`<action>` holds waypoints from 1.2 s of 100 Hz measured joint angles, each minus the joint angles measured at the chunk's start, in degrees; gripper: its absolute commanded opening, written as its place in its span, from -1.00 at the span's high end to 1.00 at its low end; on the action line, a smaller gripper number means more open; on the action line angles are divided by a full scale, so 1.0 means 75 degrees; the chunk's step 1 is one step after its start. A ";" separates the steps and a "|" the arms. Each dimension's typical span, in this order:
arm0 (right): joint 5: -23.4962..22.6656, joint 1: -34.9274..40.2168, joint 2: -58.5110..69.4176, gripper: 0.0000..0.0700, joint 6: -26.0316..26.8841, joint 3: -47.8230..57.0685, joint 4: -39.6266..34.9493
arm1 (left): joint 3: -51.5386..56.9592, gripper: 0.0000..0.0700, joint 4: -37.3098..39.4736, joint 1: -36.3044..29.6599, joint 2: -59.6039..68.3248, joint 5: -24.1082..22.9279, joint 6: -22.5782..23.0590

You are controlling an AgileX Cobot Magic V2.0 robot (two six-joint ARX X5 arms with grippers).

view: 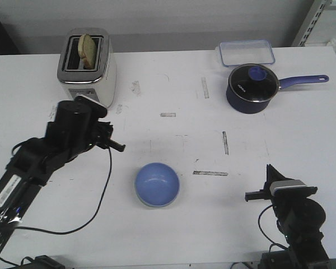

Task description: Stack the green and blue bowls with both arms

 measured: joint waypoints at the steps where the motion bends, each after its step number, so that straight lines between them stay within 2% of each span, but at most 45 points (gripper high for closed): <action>1: 0.0000 0.0000 0.0000 1.00 0.0000 0.0000 0.0000 | -0.0047 1.00 0.0047 0.0079 -0.0070 0.0064 0.0009; 13: 0.0000 0.0000 0.0000 1.00 0.0000 0.0000 0.0000 | -0.0790 1.00 0.0568 0.1064 -0.0962 0.0498 0.0079; 40: 0.0000 0.0000 0.0000 1.00 0.0000 0.0000 0.0000 | -0.3302 1.00 0.2270 0.2935 -0.3351 0.0688 0.0093; 57: 0.0000 0.0000 0.0000 1.00 0.0000 0.0000 0.0000 | -0.5027 1.00 0.2958 0.3742 -0.5027 0.0685 -0.0052; 66: 0.0000 0.0000 0.0000 1.00 0.0000 0.0000 0.0003 | -0.5928 1.00 0.3086 0.3981 -0.5834 0.0612 -0.0154; 83: 0.0000 0.0000 0.0000 1.00 0.0000 0.0000 0.0003 | -0.7259 1.00 0.3258 0.4036 -0.7064 -0.0114 -0.0224; 88: 0.0000 0.0000 0.0000 1.00 0.0000 0.0000 0.0003 | -0.7513 1.00 0.3322 0.4036 -0.7315 -0.0157 -0.0239; 120: 0.0000 0.0000 0.0003 1.00 0.0000 0.0000 0.0003 | -0.7688 1.00 0.3424 0.4036 -0.7793 -0.0154 -0.0248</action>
